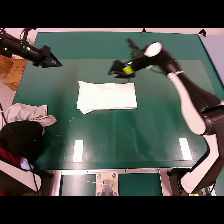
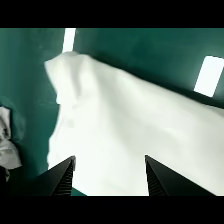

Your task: Fold the shirts.

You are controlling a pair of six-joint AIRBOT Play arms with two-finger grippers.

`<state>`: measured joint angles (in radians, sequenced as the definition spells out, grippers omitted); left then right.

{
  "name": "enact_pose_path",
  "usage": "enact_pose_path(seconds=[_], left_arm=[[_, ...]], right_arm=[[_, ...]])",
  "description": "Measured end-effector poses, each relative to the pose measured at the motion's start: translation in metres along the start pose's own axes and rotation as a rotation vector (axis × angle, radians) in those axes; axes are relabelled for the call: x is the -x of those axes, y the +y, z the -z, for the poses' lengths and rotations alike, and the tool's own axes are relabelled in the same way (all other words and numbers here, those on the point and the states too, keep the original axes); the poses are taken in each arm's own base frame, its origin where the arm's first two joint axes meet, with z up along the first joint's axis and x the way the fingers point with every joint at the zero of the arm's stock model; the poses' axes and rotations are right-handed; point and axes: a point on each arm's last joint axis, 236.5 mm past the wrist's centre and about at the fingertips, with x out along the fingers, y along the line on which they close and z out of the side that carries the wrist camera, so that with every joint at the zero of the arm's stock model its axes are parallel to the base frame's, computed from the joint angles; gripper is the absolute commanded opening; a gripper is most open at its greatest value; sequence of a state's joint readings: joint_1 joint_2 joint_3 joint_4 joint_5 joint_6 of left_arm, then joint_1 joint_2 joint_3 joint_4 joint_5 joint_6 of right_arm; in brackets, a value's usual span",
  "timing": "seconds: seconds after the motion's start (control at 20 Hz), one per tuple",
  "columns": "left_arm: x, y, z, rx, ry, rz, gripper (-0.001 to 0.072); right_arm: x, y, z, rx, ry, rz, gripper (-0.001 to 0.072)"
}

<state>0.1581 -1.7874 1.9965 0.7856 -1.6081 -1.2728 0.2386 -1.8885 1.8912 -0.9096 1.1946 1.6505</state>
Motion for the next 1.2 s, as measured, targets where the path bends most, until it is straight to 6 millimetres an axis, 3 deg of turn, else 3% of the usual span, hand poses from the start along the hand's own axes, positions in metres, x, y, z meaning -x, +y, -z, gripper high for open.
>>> enact_pose_path(seconds=[0.2,0.3,0.35,0.5,0.6,0.65,0.75,0.9,1.05,1.2], left_arm=[[0.0,0.001,0.0,-0.001,0.0,-0.001,0.0029],[0.0,0.001,0.001,-0.003,0.001,-0.001,0.0029],[0.0,0.001,0.001,-0.004,0.001,-0.001,0.0029],[0.0,0.003,0.001,-0.004,0.001,-0.008,0.0029],[0.0,0.011,0.002,-0.003,0.006,-0.044,0.0028],[0.001,0.018,0.003,-0.002,0.013,-0.073,0.0028],[0.003,0.039,0.007,0.001,0.03,-0.161,0.0028],[0.011,0.07,0.013,0.006,0.052,-0.297,0.0027],[0.018,0.089,0.017,0.014,0.068,-0.379,0.0027],[0.021,0.096,0.02,0.027,0.08,-0.414,0.0027]], right_arm=[[0.036,-0.102,0.008,-0.178,0.053,0.1,0.0494],[0.033,-0.138,0.029,-0.268,0.101,0.099,0.0501],[0.027,-0.144,0.038,-0.296,0.114,0.074,0.0512],[0.002,-0.154,0.055,-0.354,0.125,-0.013,0.0512],[-0.016,-0.141,0.059,-0.368,0.124,-0.098,0.0472],[-0.023,-0.132,0.061,-0.367,0.127,-0.137,0.0358],[-0.033,-0.12,0.056,-0.362,0.105,-0.186,0.0034],[-0.033,-0.104,0.045,-0.355,0.074,-0.249,0.0014],[0.002,-0.106,0.017,-0.347,-0.018,-0.276,0.0013],[0.08,-0.138,-0.011,-0.352,-0.162,-0.226,0.0013]])
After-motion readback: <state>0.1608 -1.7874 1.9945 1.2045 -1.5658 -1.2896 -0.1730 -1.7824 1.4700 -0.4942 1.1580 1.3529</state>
